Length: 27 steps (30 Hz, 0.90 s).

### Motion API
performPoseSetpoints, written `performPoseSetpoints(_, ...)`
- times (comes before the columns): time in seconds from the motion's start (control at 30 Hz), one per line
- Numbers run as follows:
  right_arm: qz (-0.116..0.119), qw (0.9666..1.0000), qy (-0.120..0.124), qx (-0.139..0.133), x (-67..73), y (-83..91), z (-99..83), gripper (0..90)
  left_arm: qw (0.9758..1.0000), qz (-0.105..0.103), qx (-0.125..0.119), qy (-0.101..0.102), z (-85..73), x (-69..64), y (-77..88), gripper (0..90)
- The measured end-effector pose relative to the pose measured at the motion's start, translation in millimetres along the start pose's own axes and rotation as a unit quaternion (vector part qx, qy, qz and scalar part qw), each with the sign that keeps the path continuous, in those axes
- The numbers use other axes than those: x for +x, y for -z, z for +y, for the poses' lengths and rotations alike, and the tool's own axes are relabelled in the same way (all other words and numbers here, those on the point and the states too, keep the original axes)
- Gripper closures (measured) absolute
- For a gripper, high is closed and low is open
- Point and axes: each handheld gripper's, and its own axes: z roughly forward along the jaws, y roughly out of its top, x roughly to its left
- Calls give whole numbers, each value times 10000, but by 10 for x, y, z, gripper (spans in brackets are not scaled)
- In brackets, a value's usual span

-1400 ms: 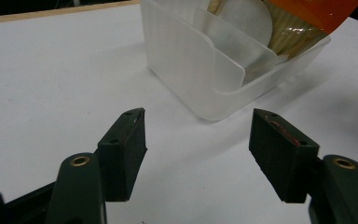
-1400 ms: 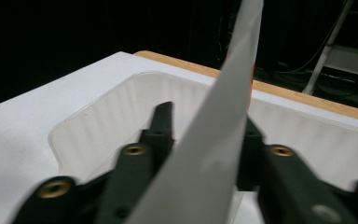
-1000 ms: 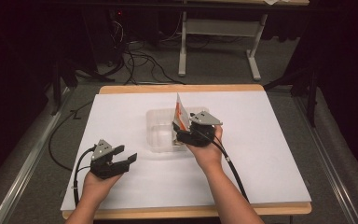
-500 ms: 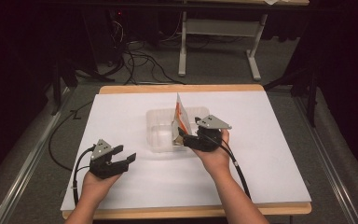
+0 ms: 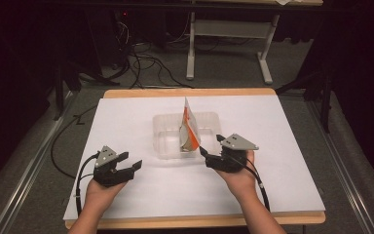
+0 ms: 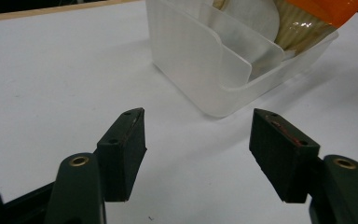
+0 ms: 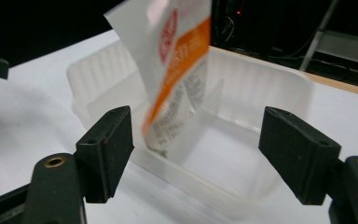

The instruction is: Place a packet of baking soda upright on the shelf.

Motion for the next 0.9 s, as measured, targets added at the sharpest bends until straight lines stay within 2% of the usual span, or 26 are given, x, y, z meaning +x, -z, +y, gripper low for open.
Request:
performPoseSetpoints(0.1, -171, 9998, 50, 75, -110, 132, -77, 268, 10000, 5, 8, -6, -2, -3, -5, 365)
performPoseSetpoints(0.27, -444, 9989, -73, 143, -382, 418, -254, 266, 10000, -14, 20, -12, -4, -13, 5, 363)
performPoseSetpoints(0.33, -528, 9984, -151, 141, -462, 541, -317, 267, 10000, -20, 11, -23, -5, -19, 10, 363)
performPoseSetpoints(0.37, -528, 9984, -151, 141, -462, 541, -317, 267, 10000, -20, 11, -23, -5, -19, 10, 363)
performPoseSetpoints(0.4, -590, 9978, -285, 113, -567, 701, -412, 269, 10000, -24, 29, -30, -8, -21, 9, 363)
performPoseSetpoints(0.47, -649, 9971, -370, 124, -634, 809, -498, 273, 10000, -15, 47, -29, -12, -24, -1, 363)
performPoseSetpoints(0.5, -649, 9971, -370, 124, -634, 809, -498, 273, 10000, -15, 47, -29, -12, -24, -1, 363)
performPoseSetpoints(0.53, -662, 9963, -494, 230, -692, 890, -626, 284, 10000, -18, 36, -62, -11, -45, -6, 364)
performPoseSetpoints(0.63, -675, 9945, -576, 551, -717, 883, -700, 295, 9999, -46, -8, -141, -3, -94, -15, 364)
performPoseSetpoints(0.7, -656, 9947, -546, 570, -721, 865, -704, 295, 9999, -57, 4, -160, -3, -113, -25, 364)
performPoseSetpoints(0.83, -474, 9941, -338, 921, -708, 685, -740, 296, 9991, -84, 219, -343, -26, -206, -119, 361)
performPoseSetpoints(0.9, -388, 9943, -308, 942, -694, 669, -736, 298, 9989, -90, 267, -385, -32, -227, -141, 358)
